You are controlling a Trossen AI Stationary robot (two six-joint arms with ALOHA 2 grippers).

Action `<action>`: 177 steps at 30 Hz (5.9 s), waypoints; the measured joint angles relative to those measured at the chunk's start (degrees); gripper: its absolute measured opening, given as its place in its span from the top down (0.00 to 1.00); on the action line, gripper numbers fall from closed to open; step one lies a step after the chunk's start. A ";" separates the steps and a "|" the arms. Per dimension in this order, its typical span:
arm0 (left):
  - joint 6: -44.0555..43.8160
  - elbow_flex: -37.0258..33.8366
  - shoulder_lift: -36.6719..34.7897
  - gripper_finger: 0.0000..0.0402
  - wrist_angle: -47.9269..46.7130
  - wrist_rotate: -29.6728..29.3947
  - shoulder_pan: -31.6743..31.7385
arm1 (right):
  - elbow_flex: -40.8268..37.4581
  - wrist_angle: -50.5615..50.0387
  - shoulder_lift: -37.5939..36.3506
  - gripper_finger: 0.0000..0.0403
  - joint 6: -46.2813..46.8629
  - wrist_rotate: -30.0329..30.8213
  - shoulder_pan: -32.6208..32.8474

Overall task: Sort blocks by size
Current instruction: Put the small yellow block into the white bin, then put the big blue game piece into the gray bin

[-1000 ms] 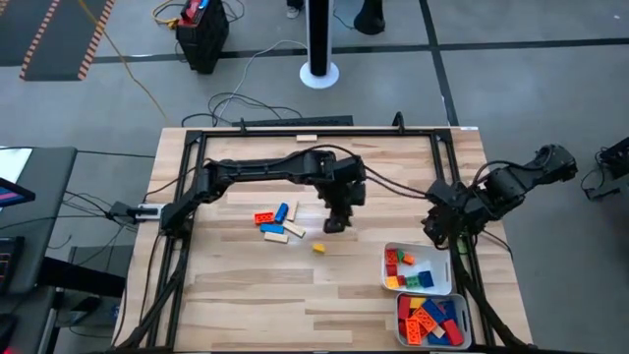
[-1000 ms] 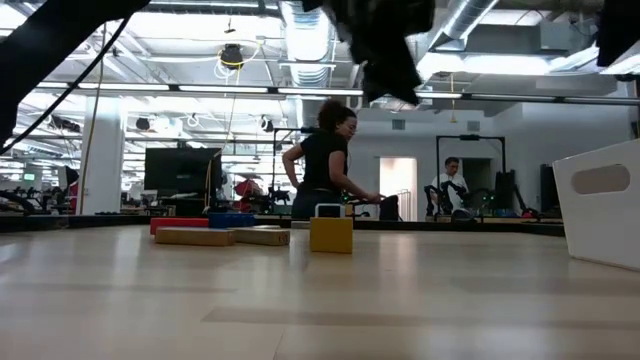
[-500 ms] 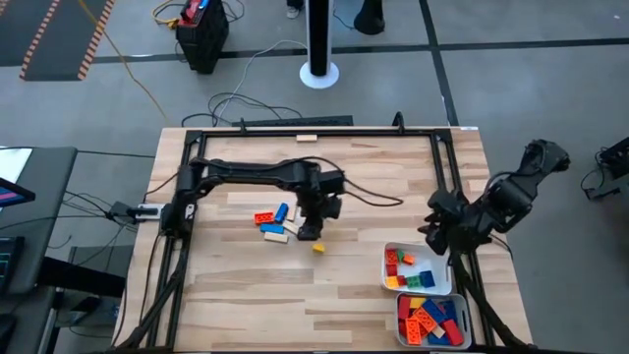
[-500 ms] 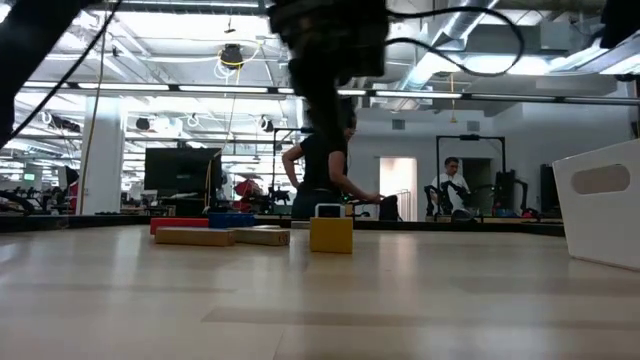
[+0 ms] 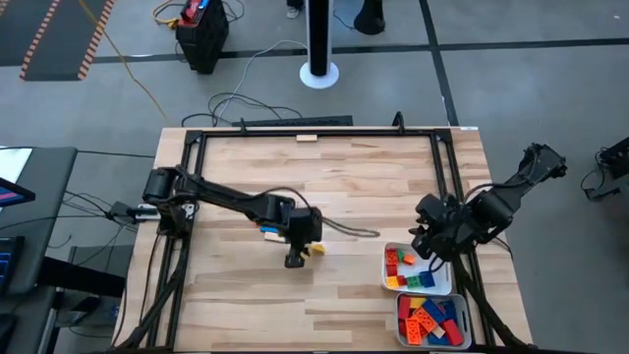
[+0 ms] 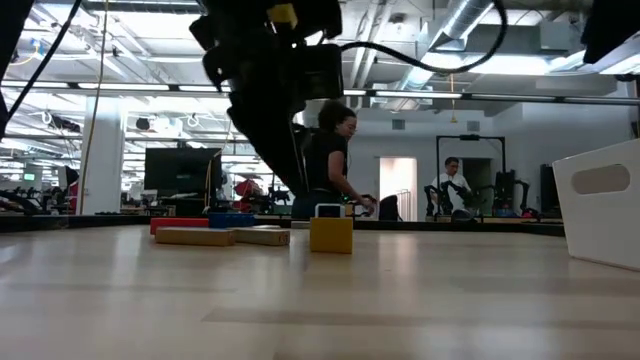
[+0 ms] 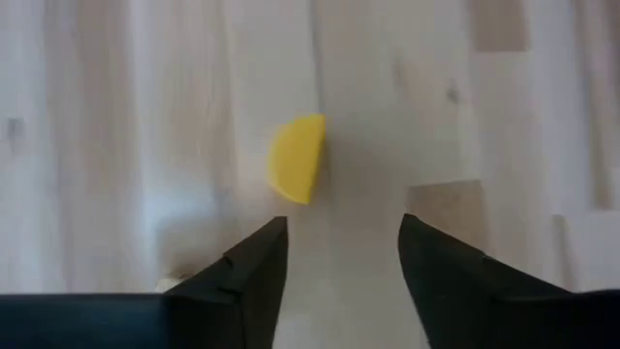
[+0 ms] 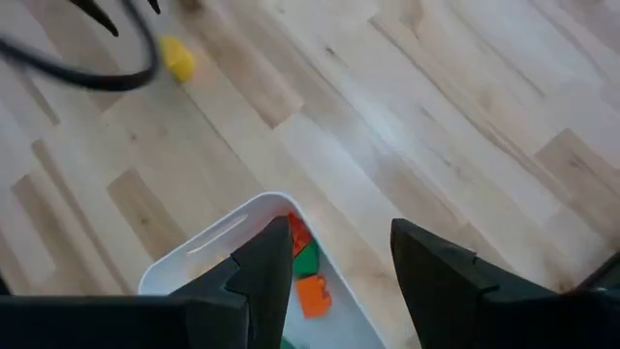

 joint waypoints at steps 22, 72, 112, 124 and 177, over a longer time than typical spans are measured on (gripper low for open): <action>4.55 -9.52 -0.08 0.37 21.19 -5.08 -0.72 | 0.00 2.30 -0.06 0.55 -1.64 -0.02 -2.09; -0.67 33.58 22.95 0.81 23.84 8.00 1.91 | 5.49 -11.85 -5.10 0.60 15.49 4.98 -7.46; -15.22 -0.84 -7.73 0.54 -15.14 -1.00 11.28 | 5.49 -9.07 -5.17 0.60 10.94 10.58 -8.33; -35.44 -20.13 -18.87 0.38 -4.61 -4.66 15.47 | 5.49 -8.76 -5.09 0.60 9.47 10.56 -8.35; -23.01 8.90 0.50 0.80 15.92 14.72 11.45 | 5.09 -10.03 -4.87 0.61 4.44 12.02 -11.76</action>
